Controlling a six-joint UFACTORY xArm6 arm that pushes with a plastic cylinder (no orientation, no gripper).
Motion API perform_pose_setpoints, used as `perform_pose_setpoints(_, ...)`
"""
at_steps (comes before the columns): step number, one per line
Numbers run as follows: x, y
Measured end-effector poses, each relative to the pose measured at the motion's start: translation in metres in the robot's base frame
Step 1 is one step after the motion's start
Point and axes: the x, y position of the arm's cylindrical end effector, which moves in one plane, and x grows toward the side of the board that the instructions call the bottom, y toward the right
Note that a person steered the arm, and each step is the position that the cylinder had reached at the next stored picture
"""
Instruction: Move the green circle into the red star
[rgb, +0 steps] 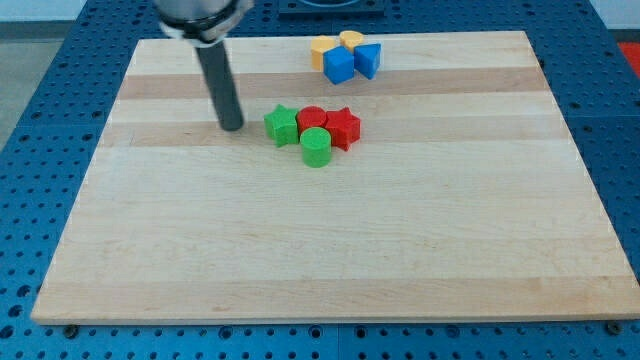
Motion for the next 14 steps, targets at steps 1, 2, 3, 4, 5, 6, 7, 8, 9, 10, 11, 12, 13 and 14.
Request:
perform_pose_setpoints(1,0.001,0.020)
perform_pose_setpoints(2,0.012,0.039)
perform_pose_setpoints(3,0.016,0.055)
perform_pose_setpoints(4,0.015,0.040)
perform_pose_setpoints(5,0.024,0.001)
perform_pose_setpoints(6,0.060,0.019)
perform_pose_setpoints(7,0.069,0.066)
perform_pose_setpoints(8,0.075,0.101)
perform_pose_setpoints(9,0.077,0.107)
perform_pose_setpoints(10,0.098,0.108)
perform_pose_setpoints(11,0.118,0.117)
perform_pose_setpoints(12,0.113,0.124)
perform_pose_setpoints(13,0.100,0.124)
perform_pose_setpoints(14,0.092,0.124)
